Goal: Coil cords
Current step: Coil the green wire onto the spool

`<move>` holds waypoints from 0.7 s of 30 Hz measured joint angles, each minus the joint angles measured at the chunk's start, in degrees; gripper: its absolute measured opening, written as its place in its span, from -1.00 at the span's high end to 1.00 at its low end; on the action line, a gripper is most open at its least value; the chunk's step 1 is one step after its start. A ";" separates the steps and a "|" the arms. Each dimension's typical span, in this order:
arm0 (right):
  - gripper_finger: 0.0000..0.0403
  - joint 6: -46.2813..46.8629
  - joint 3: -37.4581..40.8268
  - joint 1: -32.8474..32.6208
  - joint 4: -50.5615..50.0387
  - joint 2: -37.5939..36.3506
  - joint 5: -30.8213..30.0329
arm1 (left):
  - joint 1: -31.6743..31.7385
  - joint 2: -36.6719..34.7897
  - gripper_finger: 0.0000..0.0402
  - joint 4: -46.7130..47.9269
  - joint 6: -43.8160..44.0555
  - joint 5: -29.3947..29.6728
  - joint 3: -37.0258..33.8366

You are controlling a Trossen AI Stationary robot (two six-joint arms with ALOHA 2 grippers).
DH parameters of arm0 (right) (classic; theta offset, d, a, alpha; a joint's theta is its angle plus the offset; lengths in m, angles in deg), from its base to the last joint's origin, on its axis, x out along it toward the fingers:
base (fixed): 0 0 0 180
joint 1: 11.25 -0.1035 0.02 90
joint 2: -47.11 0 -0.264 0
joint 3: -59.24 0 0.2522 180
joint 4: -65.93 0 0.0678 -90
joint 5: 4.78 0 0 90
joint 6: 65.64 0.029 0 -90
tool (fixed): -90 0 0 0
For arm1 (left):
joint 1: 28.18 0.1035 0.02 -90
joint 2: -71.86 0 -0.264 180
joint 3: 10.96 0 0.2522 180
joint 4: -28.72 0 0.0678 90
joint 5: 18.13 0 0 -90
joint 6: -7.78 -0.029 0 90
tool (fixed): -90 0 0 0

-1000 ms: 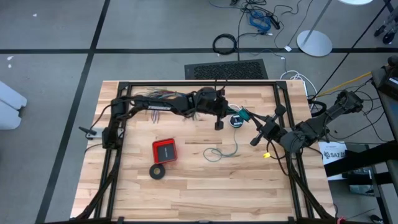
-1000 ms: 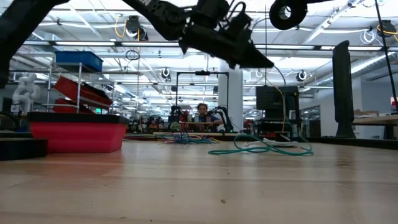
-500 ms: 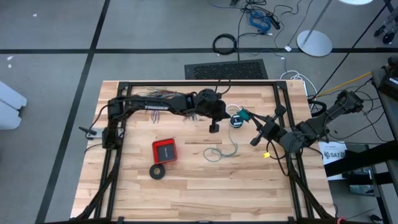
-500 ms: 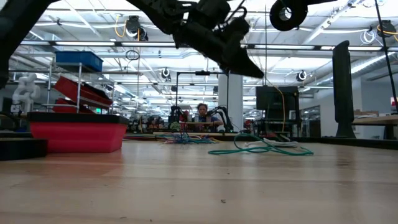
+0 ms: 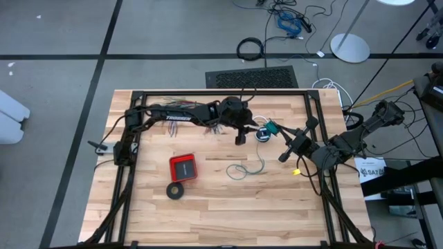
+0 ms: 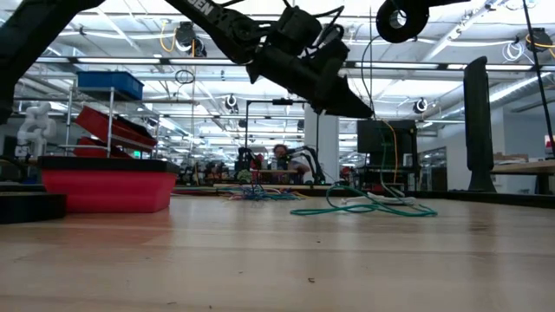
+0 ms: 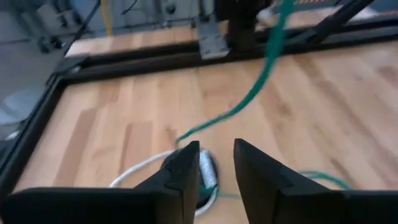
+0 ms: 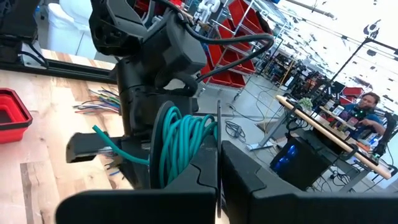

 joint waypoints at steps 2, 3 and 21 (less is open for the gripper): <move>1.00 0.00 0.00 0.00 0.00 0.00 0.02 | -0.13 0.00 0.44 -1.59 0.00 -1.18 0.00; 1.00 -0.01 0.00 0.00 0.00 0.00 0.02 | -0.17 0.00 0.42 -2.15 0.00 -1.13 0.00; 1.00 0.01 0.02 0.00 0.00 0.00 0.02 | -0.52 0.00 0.34 -6.59 1.55 2.29 0.00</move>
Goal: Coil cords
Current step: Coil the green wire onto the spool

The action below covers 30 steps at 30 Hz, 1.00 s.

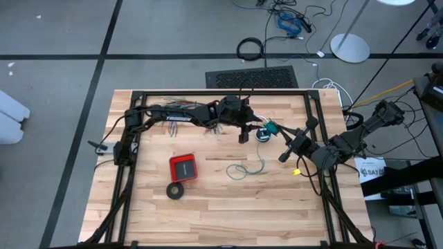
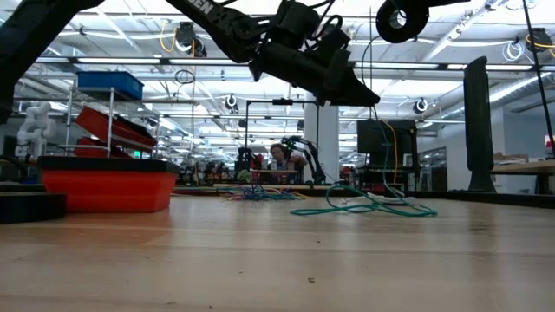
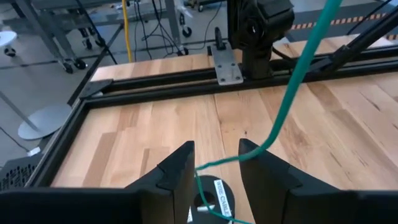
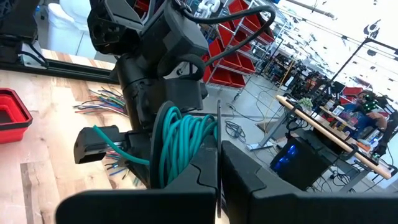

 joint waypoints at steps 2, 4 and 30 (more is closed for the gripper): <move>1.00 0.01 0.00 0.00 0.00 0.00 0.00 | -0.01 0.00 0.34 0.48 0.01 0.00 -0.01; 1.00 0.19 0.00 0.00 0.00 0.00 0.00 | -0.02 0.00 0.34 0.55 0.02 0.00 -0.02; 1.00 0.48 0.02 0.00 -1.35 0.00 0.28 | -0.66 -0.36 0.98 2.78 -1.99 -1.33 -0.04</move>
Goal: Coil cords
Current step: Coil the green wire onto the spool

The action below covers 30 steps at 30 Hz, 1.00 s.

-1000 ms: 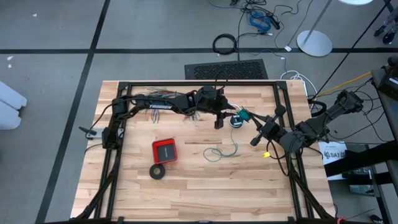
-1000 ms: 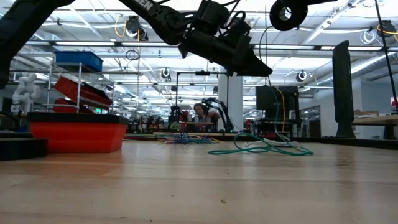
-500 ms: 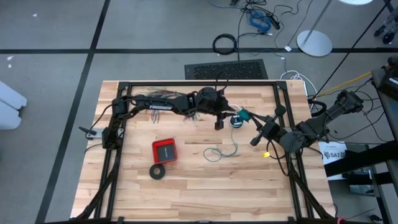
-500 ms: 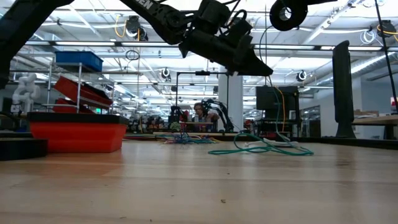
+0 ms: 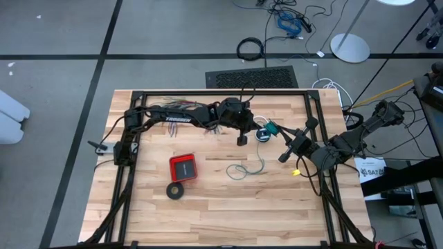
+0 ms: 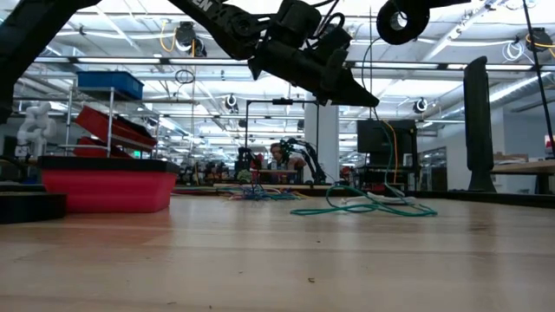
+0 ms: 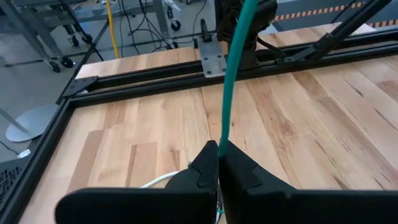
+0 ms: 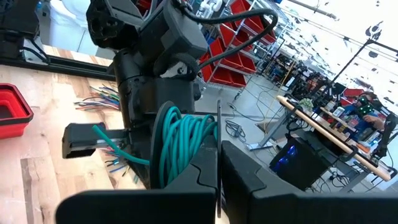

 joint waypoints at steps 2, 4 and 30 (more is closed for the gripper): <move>1.00 1.07 0.00 0.00 -1.85 -0.02 0.00 | 0.11 -0.76 0.98 1.26 0.00 0.01 -0.03; 1.00 2.78 0.00 0.00 -4.39 -0.02 0.04 | 0.18 -1.41 0.99 1.36 -0.61 0.01 -0.06; 1.00 12.81 0.00 11.30 -13.56 8.99 2.51 | -2.33 -5.69 1.00 5.96 -0.09 -0.44 0.00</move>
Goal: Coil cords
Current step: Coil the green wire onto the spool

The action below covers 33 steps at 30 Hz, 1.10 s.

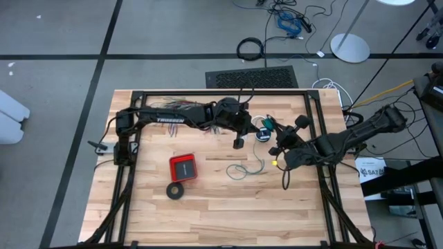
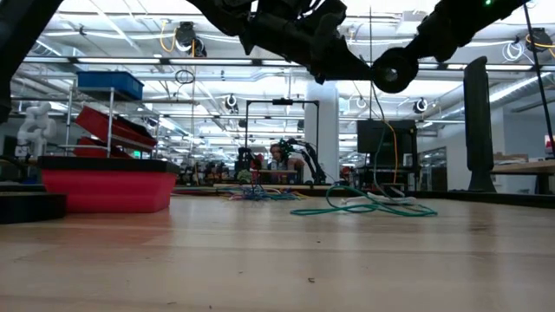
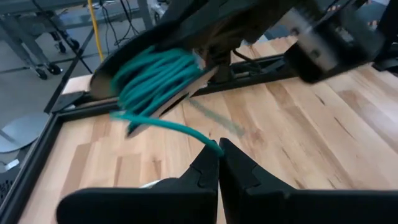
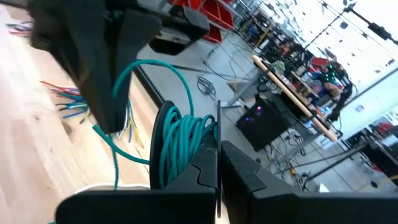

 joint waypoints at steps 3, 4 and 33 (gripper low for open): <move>1.00 1.62 0.00 1.29 0.18 1.61 -0.02 | -0.60 0.00 1.00 -0.24 0.13 0.00 0.00; 1.00 1.86 0.00 1.78 0.35 2.23 -0.02 | -0.79 0.00 1.00 -0.34 0.14 0.00 0.00; 1.00 -0.99 0.00 6.89 22.39 14.10 -2.45 | -2.21 -0.02 1.00 0.84 4.54 4.81 0.00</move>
